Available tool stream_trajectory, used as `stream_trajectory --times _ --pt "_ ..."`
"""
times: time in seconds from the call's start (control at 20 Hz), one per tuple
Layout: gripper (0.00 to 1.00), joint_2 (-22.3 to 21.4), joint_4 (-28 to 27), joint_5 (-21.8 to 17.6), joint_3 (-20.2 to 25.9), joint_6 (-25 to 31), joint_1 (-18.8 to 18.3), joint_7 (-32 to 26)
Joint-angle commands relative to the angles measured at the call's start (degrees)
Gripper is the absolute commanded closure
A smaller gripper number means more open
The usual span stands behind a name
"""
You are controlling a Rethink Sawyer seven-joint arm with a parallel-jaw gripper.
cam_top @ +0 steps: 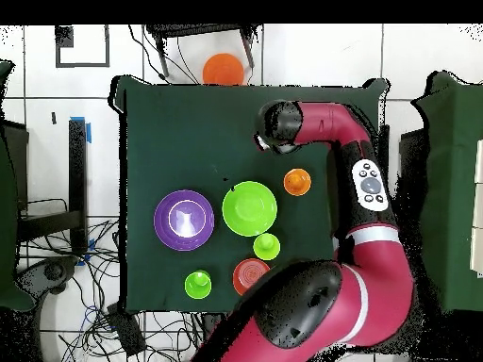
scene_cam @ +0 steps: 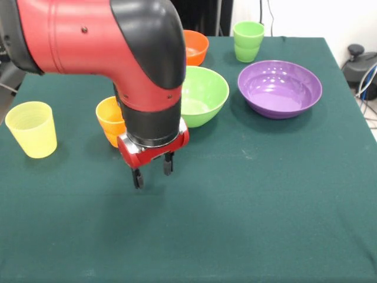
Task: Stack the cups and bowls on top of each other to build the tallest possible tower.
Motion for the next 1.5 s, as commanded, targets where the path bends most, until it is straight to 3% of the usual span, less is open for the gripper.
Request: stream_trajectory --times 0.05,0.9,1.5 --pt "0.0 5.9 -4.4 -1.9 -6.6 -0.5 3.5 13.0" --pt "0.0 11.2 -5.9 -1.1 -11.1 -5.8 5.2 18.0" --pt "0.0 8.1 -4.6 1.6 -12.5 -3.5 5.9 15.5"
